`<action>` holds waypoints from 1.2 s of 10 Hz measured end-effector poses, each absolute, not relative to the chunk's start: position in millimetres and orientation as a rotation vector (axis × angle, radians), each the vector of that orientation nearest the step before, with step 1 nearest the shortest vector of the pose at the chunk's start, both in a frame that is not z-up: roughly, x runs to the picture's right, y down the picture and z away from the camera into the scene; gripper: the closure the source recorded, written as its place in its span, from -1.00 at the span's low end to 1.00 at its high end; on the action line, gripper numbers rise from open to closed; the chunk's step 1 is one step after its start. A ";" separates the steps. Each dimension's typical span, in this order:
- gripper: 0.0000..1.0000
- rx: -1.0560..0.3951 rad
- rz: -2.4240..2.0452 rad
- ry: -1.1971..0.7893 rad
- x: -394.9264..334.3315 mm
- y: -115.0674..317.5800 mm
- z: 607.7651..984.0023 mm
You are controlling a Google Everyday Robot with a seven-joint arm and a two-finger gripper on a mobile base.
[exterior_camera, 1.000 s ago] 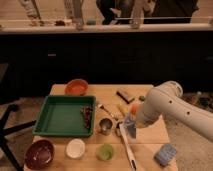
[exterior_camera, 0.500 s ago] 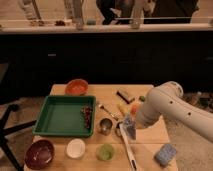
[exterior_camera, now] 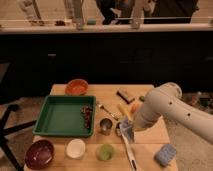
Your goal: Place towel in plastic cup
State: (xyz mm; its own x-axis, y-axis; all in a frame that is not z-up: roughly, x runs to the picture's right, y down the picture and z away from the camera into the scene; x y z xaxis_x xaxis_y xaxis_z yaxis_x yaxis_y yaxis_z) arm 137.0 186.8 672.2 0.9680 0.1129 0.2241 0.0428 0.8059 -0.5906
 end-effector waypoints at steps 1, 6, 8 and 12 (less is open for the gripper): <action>1.00 -0.641 0.005 -0.275 127.9 196.2 663.6; 1.00 -0.675 -0.147 -0.332 75.1 236.5 641.0; 1.00 -0.690 -0.198 -0.336 52.7 251.5 640.6; 1.00 -0.709 -0.258 -0.335 27.8 268.1 644.4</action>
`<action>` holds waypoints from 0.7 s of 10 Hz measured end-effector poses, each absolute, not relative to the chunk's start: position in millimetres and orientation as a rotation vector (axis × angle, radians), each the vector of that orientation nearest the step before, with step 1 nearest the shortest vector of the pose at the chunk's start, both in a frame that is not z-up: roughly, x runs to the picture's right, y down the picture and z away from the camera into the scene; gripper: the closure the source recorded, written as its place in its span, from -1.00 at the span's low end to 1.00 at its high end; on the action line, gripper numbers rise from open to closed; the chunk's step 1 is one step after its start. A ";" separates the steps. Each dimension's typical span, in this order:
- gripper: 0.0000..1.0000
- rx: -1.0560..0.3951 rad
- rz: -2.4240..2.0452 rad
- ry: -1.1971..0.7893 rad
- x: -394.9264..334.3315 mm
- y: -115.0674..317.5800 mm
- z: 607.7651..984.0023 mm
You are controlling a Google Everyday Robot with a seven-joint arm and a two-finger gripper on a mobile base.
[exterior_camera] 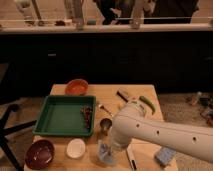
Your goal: Place towel in plastic cup
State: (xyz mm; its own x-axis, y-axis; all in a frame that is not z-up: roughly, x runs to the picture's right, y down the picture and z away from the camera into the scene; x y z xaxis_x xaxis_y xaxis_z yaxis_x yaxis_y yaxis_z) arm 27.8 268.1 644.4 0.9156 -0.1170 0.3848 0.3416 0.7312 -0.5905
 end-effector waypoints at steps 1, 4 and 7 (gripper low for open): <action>1.00 -0.718 -0.260 -0.336 25.5 270.7 648.3; 1.00 -0.741 -0.252 -0.321 26.8 273.5 662.9; 1.00 -0.762 -0.243 -0.302 26.5 278.4 675.8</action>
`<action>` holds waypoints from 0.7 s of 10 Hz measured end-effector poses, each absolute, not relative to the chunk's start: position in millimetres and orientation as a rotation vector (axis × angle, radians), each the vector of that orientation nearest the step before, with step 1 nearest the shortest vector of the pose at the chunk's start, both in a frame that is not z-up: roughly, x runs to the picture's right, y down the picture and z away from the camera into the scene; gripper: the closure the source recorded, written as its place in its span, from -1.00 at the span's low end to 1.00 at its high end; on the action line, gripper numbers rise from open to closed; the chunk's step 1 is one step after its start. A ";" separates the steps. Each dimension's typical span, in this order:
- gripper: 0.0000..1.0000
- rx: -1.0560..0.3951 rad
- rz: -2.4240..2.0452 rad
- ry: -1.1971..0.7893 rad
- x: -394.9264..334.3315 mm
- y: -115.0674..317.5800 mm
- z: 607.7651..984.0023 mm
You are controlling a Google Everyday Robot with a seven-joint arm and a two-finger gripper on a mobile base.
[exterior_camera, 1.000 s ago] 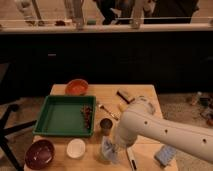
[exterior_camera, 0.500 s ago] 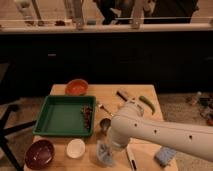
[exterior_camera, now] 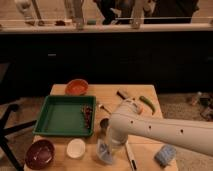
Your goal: Place towel in plastic cup
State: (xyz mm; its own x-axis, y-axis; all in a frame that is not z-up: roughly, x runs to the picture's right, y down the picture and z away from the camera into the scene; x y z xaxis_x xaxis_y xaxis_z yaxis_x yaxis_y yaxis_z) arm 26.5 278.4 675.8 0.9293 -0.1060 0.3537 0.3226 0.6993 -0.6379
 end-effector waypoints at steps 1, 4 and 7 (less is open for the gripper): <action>1.00 -0.770 -0.238 -0.291 28.2 280.9 679.3; 1.00 -0.783 -0.241 -0.275 26.4 286.1 684.7; 0.87 -0.790 -0.242 -0.272 27.0 288.5 685.6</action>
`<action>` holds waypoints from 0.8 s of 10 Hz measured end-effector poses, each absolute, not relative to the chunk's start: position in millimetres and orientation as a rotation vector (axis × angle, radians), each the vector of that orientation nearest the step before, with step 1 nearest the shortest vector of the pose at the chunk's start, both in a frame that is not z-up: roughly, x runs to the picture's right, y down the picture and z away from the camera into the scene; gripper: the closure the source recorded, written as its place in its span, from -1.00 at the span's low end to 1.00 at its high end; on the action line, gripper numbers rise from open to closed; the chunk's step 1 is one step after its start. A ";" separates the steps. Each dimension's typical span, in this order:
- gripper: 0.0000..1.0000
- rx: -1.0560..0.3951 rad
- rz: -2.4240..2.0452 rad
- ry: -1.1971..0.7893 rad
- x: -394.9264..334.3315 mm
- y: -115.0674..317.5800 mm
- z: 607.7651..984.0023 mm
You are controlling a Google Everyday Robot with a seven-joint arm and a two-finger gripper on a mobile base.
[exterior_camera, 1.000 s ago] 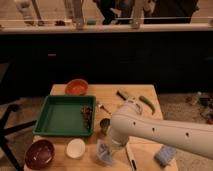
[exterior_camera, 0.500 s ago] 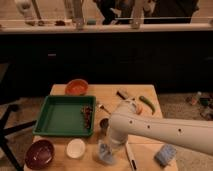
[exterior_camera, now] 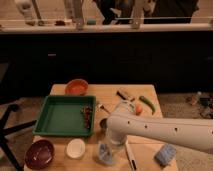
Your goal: Place towel in plastic cup
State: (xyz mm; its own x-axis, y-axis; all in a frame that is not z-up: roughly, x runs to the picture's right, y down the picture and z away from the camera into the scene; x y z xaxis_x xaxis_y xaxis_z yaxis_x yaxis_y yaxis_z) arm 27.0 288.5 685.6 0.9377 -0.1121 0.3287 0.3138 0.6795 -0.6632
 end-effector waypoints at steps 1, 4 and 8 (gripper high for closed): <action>0.74 -0.790 -0.243 -0.272 27.0 288.5 685.6; 0.12 -0.790 -0.243 -0.273 26.8 288.4 685.7; -0.57 -0.789 -0.242 -0.273 27.0 288.3 685.8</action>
